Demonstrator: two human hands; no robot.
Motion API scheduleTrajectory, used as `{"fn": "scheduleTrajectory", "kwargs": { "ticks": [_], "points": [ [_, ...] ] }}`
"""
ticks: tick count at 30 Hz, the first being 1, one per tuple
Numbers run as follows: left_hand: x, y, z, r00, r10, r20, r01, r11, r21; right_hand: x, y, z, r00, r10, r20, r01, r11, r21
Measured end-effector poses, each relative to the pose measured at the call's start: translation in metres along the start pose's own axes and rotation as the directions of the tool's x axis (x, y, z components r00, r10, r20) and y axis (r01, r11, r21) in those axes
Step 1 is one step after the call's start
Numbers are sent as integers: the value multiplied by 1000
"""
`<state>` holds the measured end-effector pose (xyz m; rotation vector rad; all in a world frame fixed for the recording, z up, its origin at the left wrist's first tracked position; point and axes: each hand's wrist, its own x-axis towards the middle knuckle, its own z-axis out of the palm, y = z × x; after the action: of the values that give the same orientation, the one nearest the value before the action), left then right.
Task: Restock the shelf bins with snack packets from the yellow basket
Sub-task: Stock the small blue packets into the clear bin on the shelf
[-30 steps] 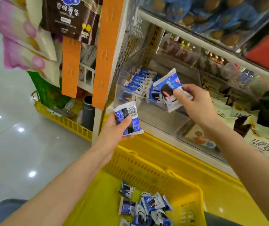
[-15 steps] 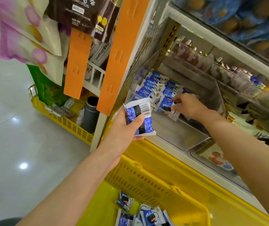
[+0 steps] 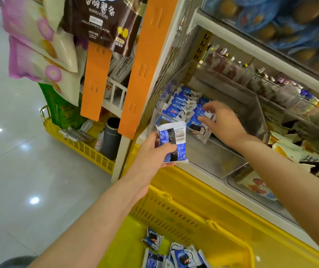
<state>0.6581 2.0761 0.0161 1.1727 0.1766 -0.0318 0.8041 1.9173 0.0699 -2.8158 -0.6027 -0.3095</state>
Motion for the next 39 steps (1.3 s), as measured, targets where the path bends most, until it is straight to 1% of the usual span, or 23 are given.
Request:
{"fn": "scheduleTrajectory", "kwargs": {
  "ticks": [1, 3, 4, 6, 8, 9, 11, 13, 14, 15, 17, 18, 19, 21, 23, 26, 27, 29, 31, 33, 36, 38, 39],
  "points": [
    [-1, -1, 0, 1000, -1, 12, 1, 1000, 7, -9, -8, -4, 998, -13, -57, 17, 997, 82],
    [-5, -2, 1, 1000, 11, 16, -12, 1000, 23, -33, -27, -13, 996, 6, -86, 16, 966, 258],
    [-7, -2, 1, 1000, 18, 17, -18, 999, 37, -46, -35, -17, 998, 7, -63, 14, 944, 329],
    [-12, -3, 4, 999, 34, 36, -37, 995, 93, -72, -47, -24, 999, -13, 43, -8, 893, 449],
    [-17, -2, 8, 995, 70, 75, -82, 982, 172, -94, -52, -27, 990, -48, 130, -26, 856, 517],
    [-20, -2, 9, 992, 86, 93, -104, 974, 202, -103, -52, -29, 991, -47, 126, -27, 848, 529],
    [-26, -4, 12, 991, 101, 86, -119, 960, 254, -118, -52, -35, 1000, -5, 28, -11, 832, 555],
    [-31, -4, 13, 998, 53, 41, -62, 952, 298, -131, -50, -42, 995, -1, -102, 54, 850, 525],
    [-35, -3, 15, 999, -16, 52, 1, 960, 282, -138, -49, -46, 989, -59, -139, 117, 880, 461],
    [-38, -2, 17, 991, -97, 94, 73, 970, 232, -145, -47, -48, 976, -162, -143, 203, 912, 356],
    [-40, -3, 21, 961, -211, 178, 206, 977, 48, -159, -44, -47, 918, -387, -87, 396, 906, 150],
    [-42, -3, 23, 957, -223, 186, 235, 971, -43, -165, -42, -46, 890, -453, -51, 456, 885, 93],
    [-43, -2, 24, 962, -215, 171, 234, 967, -102, -170, -41, -46, 875, -484, -10, 484, 873, 65],
    [-43, -4, 24, 977, -177, 117, 190, 975, -113, -177, -38, -44, 868, -488, 89, 485, 873, 59],
    [-43, -5, 23, 988, -130, 85, 136, 988, -78, -182, -35, -43, 900, -417, 125, 401, 906, 133],
    [-43, -5, 22, 994, -73, 79, 78, 995, -67, -181, -38, -45, 987, -146, 67, 114, 930, 349],
    [-43, -5, 23, 995, -49, 91, 56, 996, -72, -178, -40, -46, 997, -37, 72, 3, 909, 417],
    [-44, -7, 24, 992, -2, 123, 11, 997, -74, -170, -43, -46, 977, 120, 178, -199, 820, 537],
    [-45, -9, 27, 986, 53, 156, -45, 998, -54, -163, -44, -45, 935, 152, 321, -329, 710, 622],
    [-46, -10, 30, 984, 99, 151, -97, 995, -21, -160, -47, -41, 922, 112, 372, -345, 678, 650],
    [-46, -9, 35, 978, 202, 52, -208, 969, 136, -156, -48, -35, 933, 126, 338, -329, 680, 655],
    [-42, -7, 37, 953, 301, 33, -297, 912, 283, -150, -46, -36, 941, 139, 310, -318, 678, 662],
    [-38, -4, 36, 936, 348, 45, -339, 862, 377, -145, -44, -39, 946, 143, 290, -307, 674, 672]
  ]
}}
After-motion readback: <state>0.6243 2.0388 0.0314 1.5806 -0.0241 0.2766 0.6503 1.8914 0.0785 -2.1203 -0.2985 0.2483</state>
